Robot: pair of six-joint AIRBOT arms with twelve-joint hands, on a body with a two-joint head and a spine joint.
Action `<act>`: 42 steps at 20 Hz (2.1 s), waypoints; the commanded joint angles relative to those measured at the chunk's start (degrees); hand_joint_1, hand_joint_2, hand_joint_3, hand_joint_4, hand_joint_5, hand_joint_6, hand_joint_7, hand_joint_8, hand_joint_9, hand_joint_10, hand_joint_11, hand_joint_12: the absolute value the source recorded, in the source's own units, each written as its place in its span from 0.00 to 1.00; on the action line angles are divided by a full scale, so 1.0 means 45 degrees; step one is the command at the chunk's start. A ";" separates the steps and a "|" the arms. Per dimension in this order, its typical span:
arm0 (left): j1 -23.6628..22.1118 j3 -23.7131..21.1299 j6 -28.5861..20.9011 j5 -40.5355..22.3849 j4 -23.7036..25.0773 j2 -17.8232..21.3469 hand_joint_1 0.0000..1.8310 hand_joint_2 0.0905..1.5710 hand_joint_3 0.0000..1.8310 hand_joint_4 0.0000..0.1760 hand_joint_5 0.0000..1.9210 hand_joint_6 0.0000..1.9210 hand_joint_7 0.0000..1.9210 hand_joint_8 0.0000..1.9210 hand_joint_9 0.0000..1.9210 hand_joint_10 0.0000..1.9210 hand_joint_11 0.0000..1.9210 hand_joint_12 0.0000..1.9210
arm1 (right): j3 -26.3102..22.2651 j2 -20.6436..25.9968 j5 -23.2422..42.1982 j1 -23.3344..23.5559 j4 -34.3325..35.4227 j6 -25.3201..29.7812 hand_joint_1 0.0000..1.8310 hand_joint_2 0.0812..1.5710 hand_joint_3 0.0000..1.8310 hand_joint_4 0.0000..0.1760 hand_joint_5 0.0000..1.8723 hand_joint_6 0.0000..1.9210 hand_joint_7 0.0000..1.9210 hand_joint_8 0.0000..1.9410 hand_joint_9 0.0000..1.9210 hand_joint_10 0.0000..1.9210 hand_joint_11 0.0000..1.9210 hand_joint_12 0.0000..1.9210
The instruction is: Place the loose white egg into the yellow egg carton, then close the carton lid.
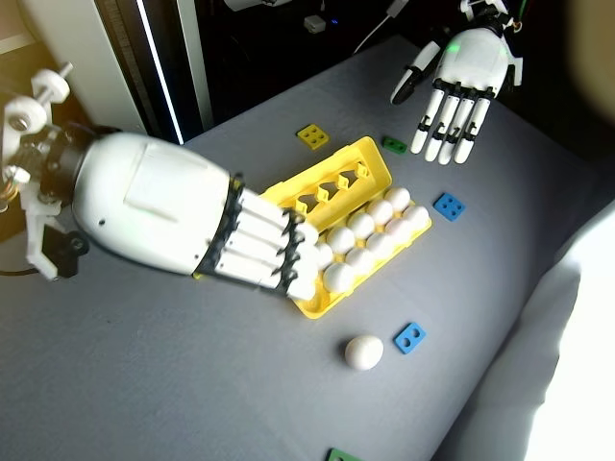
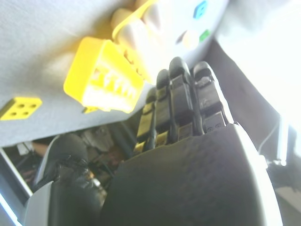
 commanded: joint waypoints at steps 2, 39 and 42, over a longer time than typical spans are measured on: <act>-0.0056 0.0087 -0.0084 -0.0874 -0.0919 0.0190 0.00 0.71 0.03 0.00 0.02 0.00 0.02 0.00 0.00 0.00 0.00 0.00 | 0.0116 0.0124 0.1736 0.0117 -0.0419 0.0621 0.00 0.71 0.01 0.00 0.10 0.00 0.10 0.00 0.07 0.00 0.00 0.15; -0.2146 0.1034 -0.4367 -0.2788 0.2879 0.0704 0.00 0.71 0.00 0.00 0.12 0.00 0.13 0.00 0.10 0.00 0.00 0.17 | 0.6338 -0.4615 0.0822 0.1174 0.9862 -1.0531 0.37 0.46 0.00 0.81 0.32 0.01 0.00 0.00 0.00 0.00 0.00 0.11; -0.1724 0.1447 -0.4543 -0.2864 0.3146 0.0420 0.00 0.71 0.00 0.00 0.12 0.00 0.13 0.00 0.09 0.00 0.00 0.15 | 0.7138 -0.5423 0.0730 0.1197 1.0266 -1.0532 0.42 0.47 0.00 0.86 0.34 0.00 0.00 0.00 0.00 0.00 0.00 0.02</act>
